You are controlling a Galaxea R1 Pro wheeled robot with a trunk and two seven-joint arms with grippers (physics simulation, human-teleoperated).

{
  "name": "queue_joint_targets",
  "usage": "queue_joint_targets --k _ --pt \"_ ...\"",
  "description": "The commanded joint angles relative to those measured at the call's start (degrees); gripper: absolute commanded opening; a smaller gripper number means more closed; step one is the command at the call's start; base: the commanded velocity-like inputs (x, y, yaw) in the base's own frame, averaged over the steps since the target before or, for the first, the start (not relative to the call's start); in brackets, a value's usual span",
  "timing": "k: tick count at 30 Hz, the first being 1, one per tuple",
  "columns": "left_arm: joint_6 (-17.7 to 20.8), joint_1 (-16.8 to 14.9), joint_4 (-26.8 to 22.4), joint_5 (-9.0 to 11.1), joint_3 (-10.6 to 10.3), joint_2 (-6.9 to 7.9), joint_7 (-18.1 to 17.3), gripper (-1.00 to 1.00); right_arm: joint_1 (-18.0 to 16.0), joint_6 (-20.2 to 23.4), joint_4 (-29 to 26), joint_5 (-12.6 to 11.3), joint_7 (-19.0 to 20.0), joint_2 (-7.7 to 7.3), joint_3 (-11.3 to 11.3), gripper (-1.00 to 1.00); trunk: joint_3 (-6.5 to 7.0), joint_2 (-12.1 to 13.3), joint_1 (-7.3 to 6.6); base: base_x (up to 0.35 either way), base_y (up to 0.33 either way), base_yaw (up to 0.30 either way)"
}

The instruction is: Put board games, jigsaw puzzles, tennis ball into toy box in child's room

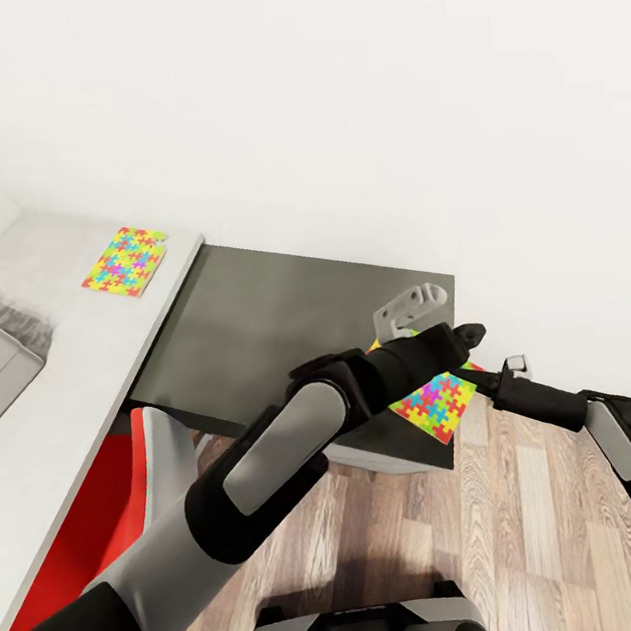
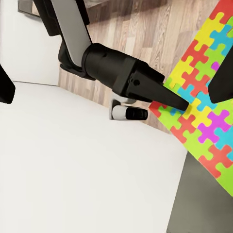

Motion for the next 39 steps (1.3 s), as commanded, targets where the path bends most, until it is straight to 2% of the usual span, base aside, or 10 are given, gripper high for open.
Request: queue_joint_targets --k 1,21,30,37,39 --pt "0.24 -0.03 -0.04 0.24 0.12 -0.02 0.35 1.0 0.06 0.18 -0.13 -0.07 -0.03 0.01 -0.01 -1.0 0.14 0.36 -0.21 0.0 0.0 0.0" --pt "0.45 0.11 -0.04 0.24 0.68 -0.01 0.23 1.0 0.42 -0.1 -0.6 0.44 -0.75 0.04 -0.11 -1.0 3.73 8.39 -4.6 0.0 0.0 0.0" --pt "0.23 0.16 -0.04 0.48 0.97 -0.3 -1.52 1.0 0.41 -0.03 -0.57 1.38 -4.05 0.08 -0.16 -1.0 5.35 12.0 -6.58 0.0 0.0 0.0" --pt "-0.06 2.04 -0.04 0.88 3.55 -0.26 -3.47 1.0 0.51 0.32 -2.03 1.51 -4.59 0.0 -0.24 -1.0 6.68 14.8 -8.11 0.0 0.0 -0.019" --pt "-0.07 3.26 -0.04 0.94 4.75 -0.19 -5.91 1.0 0.66 0.44 -2.68 1.52 -4.69 -0.01 -0.26 -1.0 7.12 15.6 -8.55 0.0 0.0 -0.074"
